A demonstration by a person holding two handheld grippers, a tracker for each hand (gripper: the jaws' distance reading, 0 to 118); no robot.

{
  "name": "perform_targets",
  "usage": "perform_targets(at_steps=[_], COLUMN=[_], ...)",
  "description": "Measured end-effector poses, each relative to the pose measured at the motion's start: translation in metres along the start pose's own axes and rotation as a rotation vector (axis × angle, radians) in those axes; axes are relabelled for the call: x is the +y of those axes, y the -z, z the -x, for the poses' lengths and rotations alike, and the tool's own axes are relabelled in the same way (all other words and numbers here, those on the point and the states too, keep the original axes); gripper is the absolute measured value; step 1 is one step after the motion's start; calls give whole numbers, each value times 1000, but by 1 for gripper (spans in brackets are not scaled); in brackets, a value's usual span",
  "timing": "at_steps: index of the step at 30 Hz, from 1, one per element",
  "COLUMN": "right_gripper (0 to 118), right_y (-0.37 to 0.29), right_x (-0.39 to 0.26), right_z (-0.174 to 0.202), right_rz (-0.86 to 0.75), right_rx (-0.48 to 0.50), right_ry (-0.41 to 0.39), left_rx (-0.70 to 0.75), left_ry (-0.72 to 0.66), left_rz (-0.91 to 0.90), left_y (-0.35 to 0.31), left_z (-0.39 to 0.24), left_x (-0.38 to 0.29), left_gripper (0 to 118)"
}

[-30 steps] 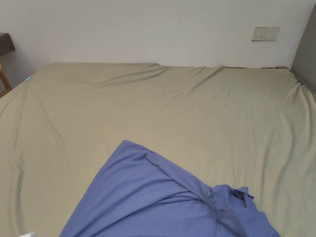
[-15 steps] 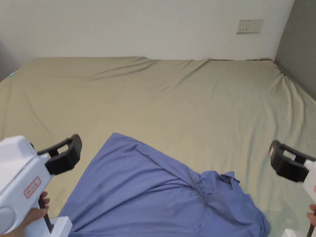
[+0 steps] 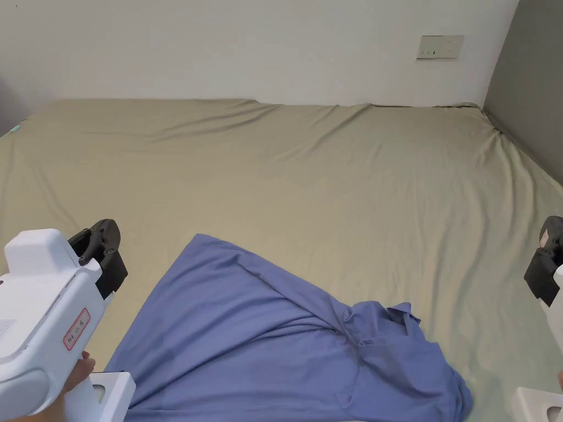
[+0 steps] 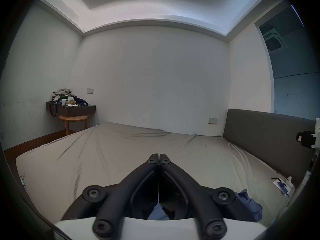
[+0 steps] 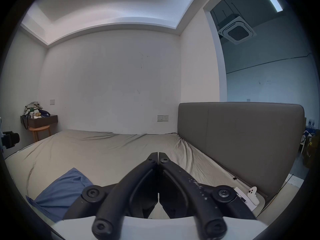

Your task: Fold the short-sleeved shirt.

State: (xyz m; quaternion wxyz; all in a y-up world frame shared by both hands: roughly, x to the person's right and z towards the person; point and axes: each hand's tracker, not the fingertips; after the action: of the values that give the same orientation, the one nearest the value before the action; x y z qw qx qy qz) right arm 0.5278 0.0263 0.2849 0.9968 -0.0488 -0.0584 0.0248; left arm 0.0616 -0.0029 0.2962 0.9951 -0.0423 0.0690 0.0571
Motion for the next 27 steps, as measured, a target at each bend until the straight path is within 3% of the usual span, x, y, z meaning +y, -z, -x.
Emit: perform_targets(at_steps=[4,9,13,16,18,20,21,22,25,27], right_gripper=[1,1,1,1,2,2,2,2,2,2], right_y=[6,10,13,17,15,16,16,16,16,15], right_x=[-4,-11,-17,-23,-25,-29,-29,-31,-36,-40], right_z=[-1,4,8,12,18,20,23,24,26,27], right_rz=[14,38,62,84,100,114,122,129,153,172], right_rx=[10,29,45,55,60,64,65,66,70,68], right_ry=[9,15,10,3,5,7,7,7,9,5], left_rx=[18,97,102,136,130,134,157,162,164,136], left_ry=[10,-66,-108,-47,-77,-108,-112,-100,-80,-57], left_rz=[51,349,482,597,666,734,744,743,798,846], left_y=[2,24,21,22,20,21,21,20,24,28], left_z=[6,38,66,88,100,110,111,111,113,114], left_x=[-3,-22,-52,-87,-105,-123,-134,-141,-164,-181], left_gripper=[0,0,0,19,31,90,105,109,103,91])
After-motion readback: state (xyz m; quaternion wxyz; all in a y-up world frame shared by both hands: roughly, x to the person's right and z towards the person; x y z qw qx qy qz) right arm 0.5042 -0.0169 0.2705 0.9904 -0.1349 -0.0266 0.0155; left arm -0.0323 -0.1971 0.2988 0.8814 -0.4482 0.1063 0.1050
